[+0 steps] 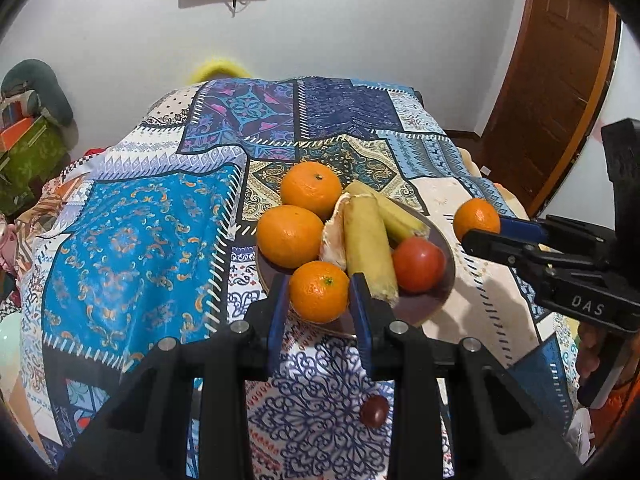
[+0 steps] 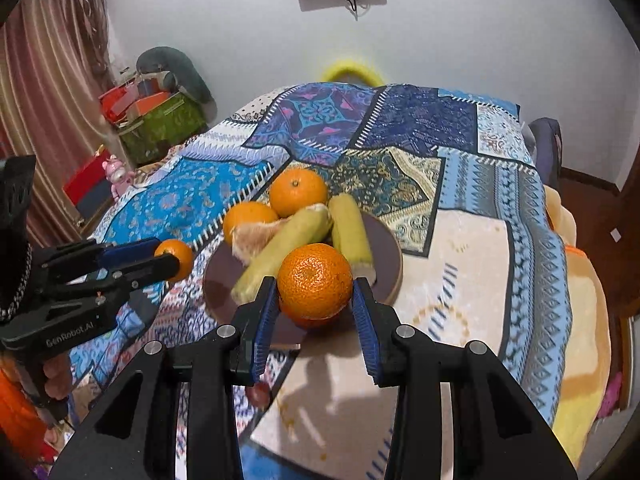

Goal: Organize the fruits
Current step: 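Carry both tangerines onto the plate and open both tools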

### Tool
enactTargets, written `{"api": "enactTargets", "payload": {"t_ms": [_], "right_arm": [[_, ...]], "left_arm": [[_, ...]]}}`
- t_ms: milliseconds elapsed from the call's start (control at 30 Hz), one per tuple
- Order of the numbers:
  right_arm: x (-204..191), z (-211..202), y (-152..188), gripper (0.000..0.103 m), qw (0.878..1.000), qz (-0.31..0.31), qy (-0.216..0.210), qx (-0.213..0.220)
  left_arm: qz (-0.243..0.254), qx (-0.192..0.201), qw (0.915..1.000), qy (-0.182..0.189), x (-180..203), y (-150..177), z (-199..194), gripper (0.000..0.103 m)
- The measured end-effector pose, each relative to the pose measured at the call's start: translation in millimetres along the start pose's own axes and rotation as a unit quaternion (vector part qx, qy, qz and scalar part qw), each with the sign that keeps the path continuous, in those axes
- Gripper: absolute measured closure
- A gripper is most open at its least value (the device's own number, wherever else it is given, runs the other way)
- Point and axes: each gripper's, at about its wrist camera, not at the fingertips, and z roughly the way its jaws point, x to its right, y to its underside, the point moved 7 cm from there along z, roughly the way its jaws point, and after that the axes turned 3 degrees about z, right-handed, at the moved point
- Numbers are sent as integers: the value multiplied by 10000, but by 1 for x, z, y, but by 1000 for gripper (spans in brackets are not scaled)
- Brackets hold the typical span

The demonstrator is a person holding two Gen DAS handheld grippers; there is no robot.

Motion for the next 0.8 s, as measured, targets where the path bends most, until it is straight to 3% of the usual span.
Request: {"api": "enactTargets", "payload": {"t_ms": [333,800], "right_arm": [[3,30,-18,68,10000,-18,1,16],[3,63,-17,68,9998,-71,0,-158]], "left_arm": [[-52,-129,9999,30,-10,-1,28,72],[-173,-353,9992,111,-14,6,56,72]]}}
